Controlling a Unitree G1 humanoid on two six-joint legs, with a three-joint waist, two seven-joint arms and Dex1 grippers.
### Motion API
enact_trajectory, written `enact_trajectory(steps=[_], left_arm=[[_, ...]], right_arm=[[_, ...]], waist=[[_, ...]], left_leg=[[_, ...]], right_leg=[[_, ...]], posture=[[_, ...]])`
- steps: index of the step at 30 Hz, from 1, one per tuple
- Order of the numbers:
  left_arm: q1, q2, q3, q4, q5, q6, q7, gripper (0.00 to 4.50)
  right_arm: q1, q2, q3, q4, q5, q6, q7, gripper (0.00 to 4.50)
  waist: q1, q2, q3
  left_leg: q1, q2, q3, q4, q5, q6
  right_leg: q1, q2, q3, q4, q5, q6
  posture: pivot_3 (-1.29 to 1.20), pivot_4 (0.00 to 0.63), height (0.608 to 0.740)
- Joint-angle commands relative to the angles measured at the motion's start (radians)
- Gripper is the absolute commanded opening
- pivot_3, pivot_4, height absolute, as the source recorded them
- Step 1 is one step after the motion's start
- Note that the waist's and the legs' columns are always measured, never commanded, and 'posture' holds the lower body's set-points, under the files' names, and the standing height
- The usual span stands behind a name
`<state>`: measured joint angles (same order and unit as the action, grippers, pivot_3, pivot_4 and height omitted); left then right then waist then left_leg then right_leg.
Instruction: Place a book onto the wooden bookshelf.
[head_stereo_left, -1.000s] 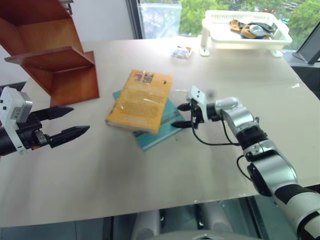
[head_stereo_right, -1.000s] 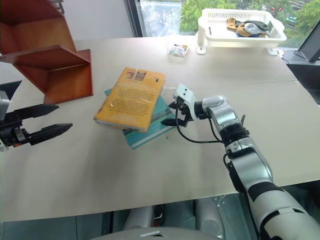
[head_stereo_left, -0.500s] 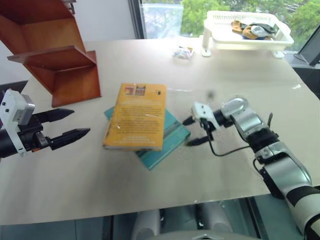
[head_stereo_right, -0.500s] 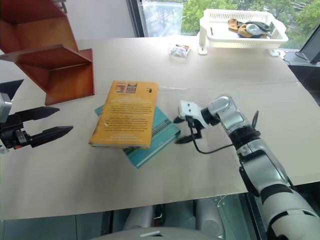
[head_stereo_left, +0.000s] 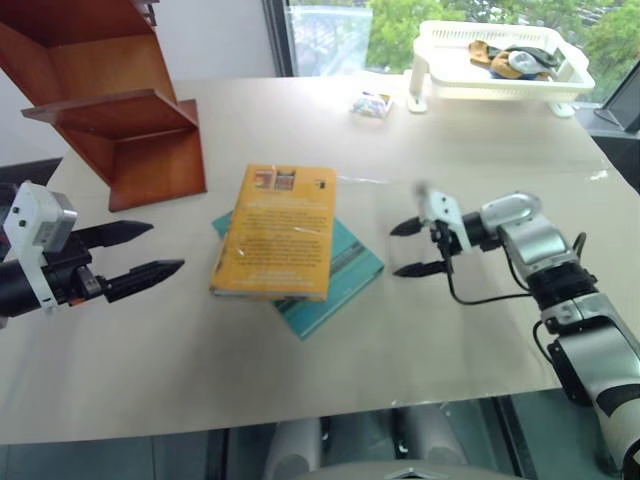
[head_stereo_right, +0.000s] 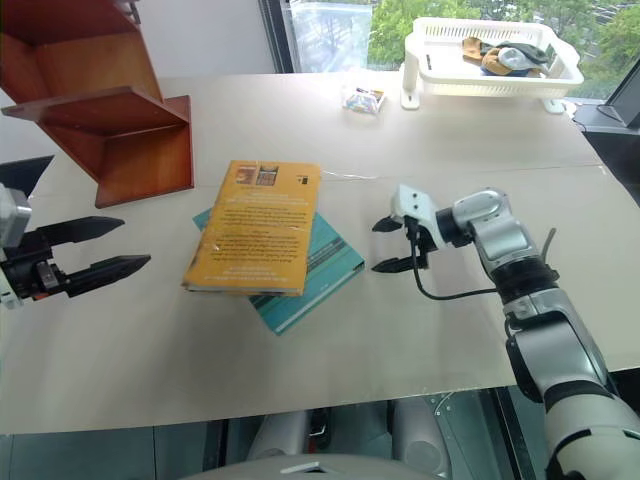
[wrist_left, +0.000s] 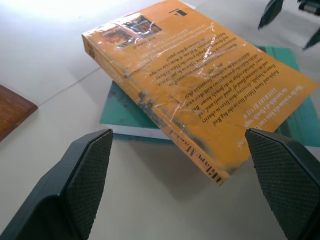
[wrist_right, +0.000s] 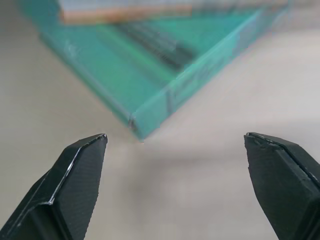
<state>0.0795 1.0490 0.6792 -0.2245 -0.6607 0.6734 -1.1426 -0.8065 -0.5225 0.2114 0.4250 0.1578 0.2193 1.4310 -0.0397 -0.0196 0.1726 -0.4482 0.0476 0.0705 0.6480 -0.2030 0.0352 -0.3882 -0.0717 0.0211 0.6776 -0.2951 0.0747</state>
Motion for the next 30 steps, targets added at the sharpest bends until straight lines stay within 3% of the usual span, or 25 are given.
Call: enact_trajectory(steps=[1,8,12,15,23,30], left_arm=[[-0.013,-0.032,-0.066,0.007,-0.017,0.001,0.001,4.44],[-0.238,-0.114,-0.259,0.314,0.039,-0.025,0.028,4.44],[-0.419,-0.155,-0.316,0.527,-0.009,0.07,-0.029,4.44],[-0.57,-0.167,-0.38,0.725,-0.007,0.166,-0.109,4.44],[-0.821,-0.164,-0.564,1.043,0.065,0.343,-0.355,4.44],[-0.87,-0.156,-0.724,1.116,0.105,0.383,-0.472,4.44]], right_arm=[[0.072,-0.069,-0.11,-0.197,0.114,0.101,-0.01,4.5],[0.334,-0.233,-0.349,-0.564,0.324,0.291,-0.083,4.5],[0.492,-0.317,-0.535,-0.721,0.496,0.423,-0.096,4.5],[0.6,-0.351,-0.632,-0.779,0.524,0.457,-0.143,4.5],[0.707,-0.36,-0.695,-0.852,0.578,0.459,-0.242,4.5],[0.727,-0.381,-0.7,-0.854,0.598,0.448,-0.272,4.5]], waist=[[0.003,0.0,0.0],[0.029,-0.001,0.0],[0.034,-0.002,0.0],[0.031,-0.004,-0.001],[0.025,-0.004,-0.001],[0.028,-0.004,-0.001]], left_leg=[[0.0,0.0,0.0,0.0,0.0,0.0],[0.0,-0.001,0.001,0.002,-0.002,0.004],[0.0,-0.001,0.0,0.003,-0.002,0.004],[0.0,-0.005,-0.002,0.004,-0.002,0.005],[0.0,-0.005,-0.001,0.005,-0.002,0.005],[-0.001,-0.005,-0.002,0.005,-0.002,0.005]], right_leg=[[0.0,0.0,0.0,0.0,0.0,0.0],[0.001,0.001,-0.001,0.001,0.0,0.0],[0.002,0.001,-0.001,0.0,0.0,0.001],[0.003,0.001,-0.002,0.001,0.0,0.001],[0.004,0.002,-0.003,0.001,0.0,0.001],[0.004,0.002,-0.003,0.001,0.0,0.001]], posture=[[0.0,0.15,0.74],[0.0,0.15,0.74],[0.0,0.15,0.74],[0.0,0.15,0.74],[0.0,0.15,0.74],[0.0,0.15,0.74]])
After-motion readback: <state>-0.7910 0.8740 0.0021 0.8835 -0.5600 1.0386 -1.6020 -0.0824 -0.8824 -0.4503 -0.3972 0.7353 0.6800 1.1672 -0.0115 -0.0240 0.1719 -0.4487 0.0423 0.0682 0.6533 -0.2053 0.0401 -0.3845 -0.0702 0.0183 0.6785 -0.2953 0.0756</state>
